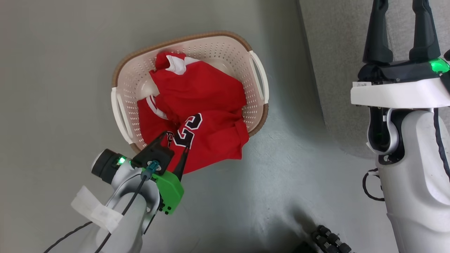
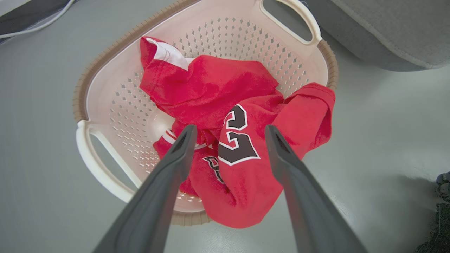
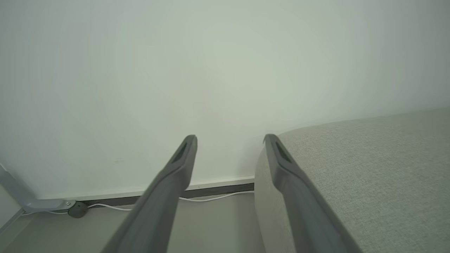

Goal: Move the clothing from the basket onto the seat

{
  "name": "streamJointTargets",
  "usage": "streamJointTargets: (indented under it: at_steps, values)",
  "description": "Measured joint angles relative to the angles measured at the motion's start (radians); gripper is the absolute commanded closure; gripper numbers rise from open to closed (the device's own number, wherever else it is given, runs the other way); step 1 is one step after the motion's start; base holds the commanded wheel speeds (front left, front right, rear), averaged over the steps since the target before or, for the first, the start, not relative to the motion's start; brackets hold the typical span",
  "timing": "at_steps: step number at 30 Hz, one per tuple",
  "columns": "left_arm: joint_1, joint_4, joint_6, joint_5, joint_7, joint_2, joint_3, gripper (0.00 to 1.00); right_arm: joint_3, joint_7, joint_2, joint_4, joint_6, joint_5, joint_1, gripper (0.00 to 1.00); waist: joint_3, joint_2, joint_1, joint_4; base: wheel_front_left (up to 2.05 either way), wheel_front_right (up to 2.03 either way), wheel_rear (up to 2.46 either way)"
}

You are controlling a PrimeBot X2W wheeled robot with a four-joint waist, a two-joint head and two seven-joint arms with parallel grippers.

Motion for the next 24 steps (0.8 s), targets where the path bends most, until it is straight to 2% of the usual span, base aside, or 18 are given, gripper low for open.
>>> streamJointTargets:
  at_steps: [10, 21, 22, 23, 24]
  values:
    - [-0.032, 0.107, -0.009, -0.001, 0.016, -0.003, -0.067, 0.0, 0.0, 0.0, 0.004, 0.015, 0.004, 0.0, -0.033, 0.0, 0.079, 0.0, 0.0, -0.025, 0.0, 0.0, 0.0]
    - [-0.092, 0.179, -0.01, -0.019, 0.029, -0.004, -0.079, 0.0, 0.007, 0.0, 0.006, 0.02, 0.005, 0.0, -0.071, 0.0, 0.126, 0.0, -0.0001, -0.046, 0.0, 0.0, 0.0]
    - [-0.097, 0.186, -0.01, -0.019, 0.029, -0.004, -0.082, 0.1, 0.005, 0.0, 0.007, 0.021, 0.005, 0.0, -0.072, 0.0, 0.129, 0.0, -0.0001, -0.049, 0.0, 0.0, 0.0]
    - [-0.101, 0.194, -0.01, -0.019, 0.029, -0.004, -0.085, 0.47, 0.002, 0.0, 0.007, 0.023, 0.005, 0.0, -0.072, 0.0, 0.131, 0.0, -0.0001, -0.051, 0.0, 0.0, 0.0]
    - [-0.105, 0.201, -0.01, -0.02, 0.03, -0.005, -0.087, 0.54, 0.001, 0.0, 0.007, 0.024, 0.005, 0.0, -0.072, 0.0, 0.132, 0.0, -0.0001, -0.052, 0.0, 0.0, 0.0]
